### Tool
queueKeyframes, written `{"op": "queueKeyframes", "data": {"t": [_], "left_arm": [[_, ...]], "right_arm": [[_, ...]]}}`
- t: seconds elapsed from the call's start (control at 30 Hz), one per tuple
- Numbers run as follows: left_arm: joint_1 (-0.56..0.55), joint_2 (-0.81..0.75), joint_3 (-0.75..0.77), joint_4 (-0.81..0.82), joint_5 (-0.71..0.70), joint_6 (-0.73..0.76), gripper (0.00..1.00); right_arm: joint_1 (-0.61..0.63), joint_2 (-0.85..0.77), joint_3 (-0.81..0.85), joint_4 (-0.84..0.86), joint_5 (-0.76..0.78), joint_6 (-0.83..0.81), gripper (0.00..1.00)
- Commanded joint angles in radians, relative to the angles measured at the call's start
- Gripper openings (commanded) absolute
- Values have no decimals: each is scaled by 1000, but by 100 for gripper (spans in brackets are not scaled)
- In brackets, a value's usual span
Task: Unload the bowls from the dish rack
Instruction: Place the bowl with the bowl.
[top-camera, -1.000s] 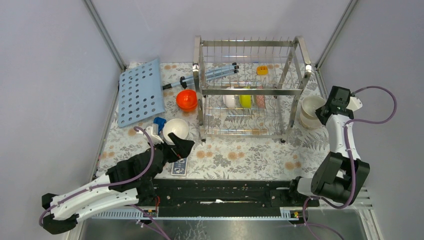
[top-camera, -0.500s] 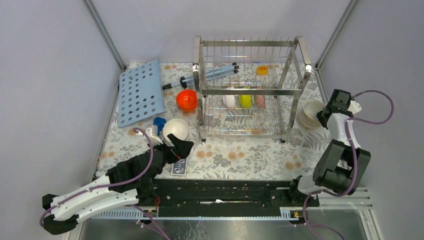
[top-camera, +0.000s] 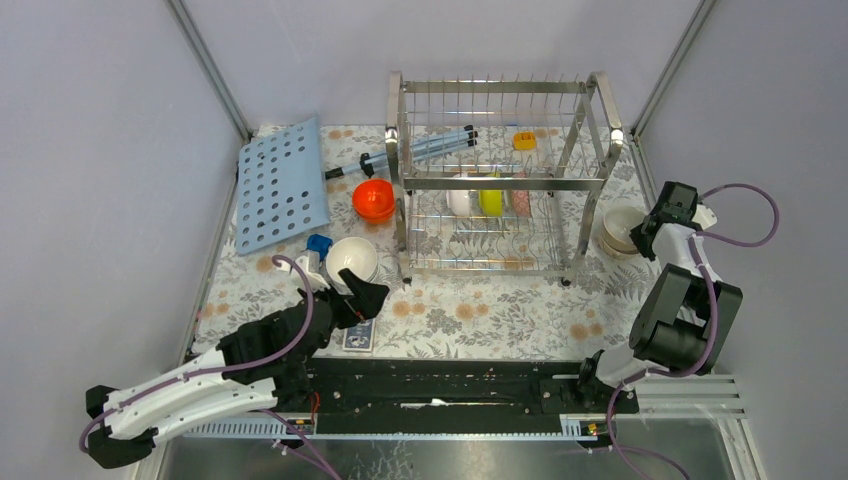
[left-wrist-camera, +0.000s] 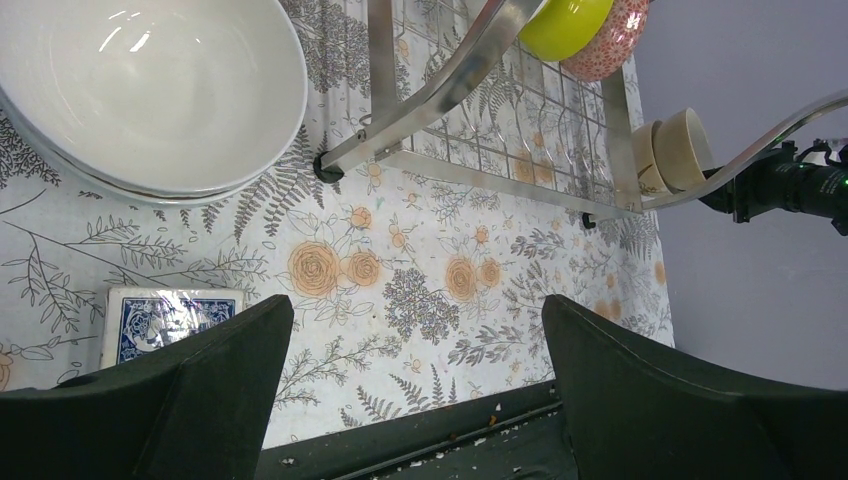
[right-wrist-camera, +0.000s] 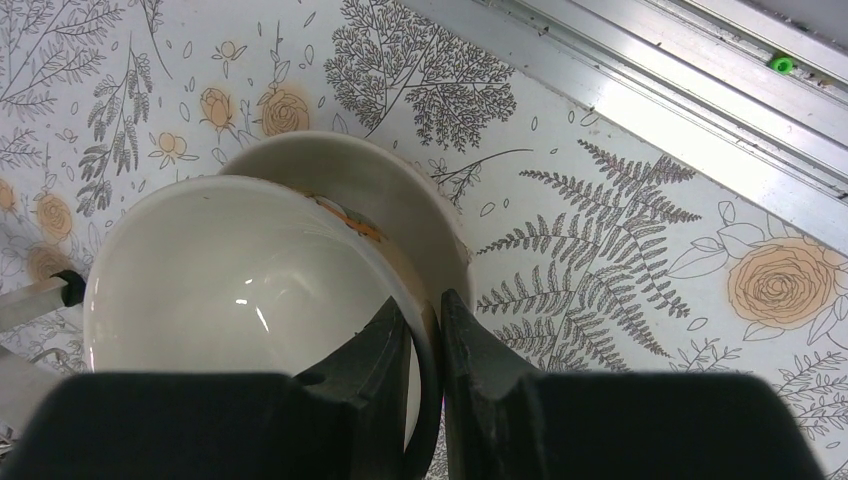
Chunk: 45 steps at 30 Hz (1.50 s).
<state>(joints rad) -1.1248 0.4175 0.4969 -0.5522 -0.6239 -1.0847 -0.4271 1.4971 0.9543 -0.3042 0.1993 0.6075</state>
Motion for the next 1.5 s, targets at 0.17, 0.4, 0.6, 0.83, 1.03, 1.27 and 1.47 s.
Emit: {"op": "queueKeyframes", "data": {"t": [0.17,0.4,0.6,0.83,1.03,1.27,1.47], "left_arm": [[0,19,-9,34,-2,-6,99],[1,24,-15,34,12,-14,99],[0,24,-16,35,17,-15,99],[0,23,-20,34,24,-17,99],[0,17,-21,35,31,-17,99],[1,10,-29,44,39,-11,99],[1,9,-35,65,51,-1,99]], "right_arm": [[-9,7,3,76,3,-16,0],[-8,21,0,74,-6,-21,9],[-9,21,-10,79,-13,-23,15],[-9,16,-16,74,-16,-26,36],[-9,1,-17,66,-18,-28,45],[-8,-48,21,2,-16,-23,53],[-9,-83,53,-45,-6,-40,57]]}}
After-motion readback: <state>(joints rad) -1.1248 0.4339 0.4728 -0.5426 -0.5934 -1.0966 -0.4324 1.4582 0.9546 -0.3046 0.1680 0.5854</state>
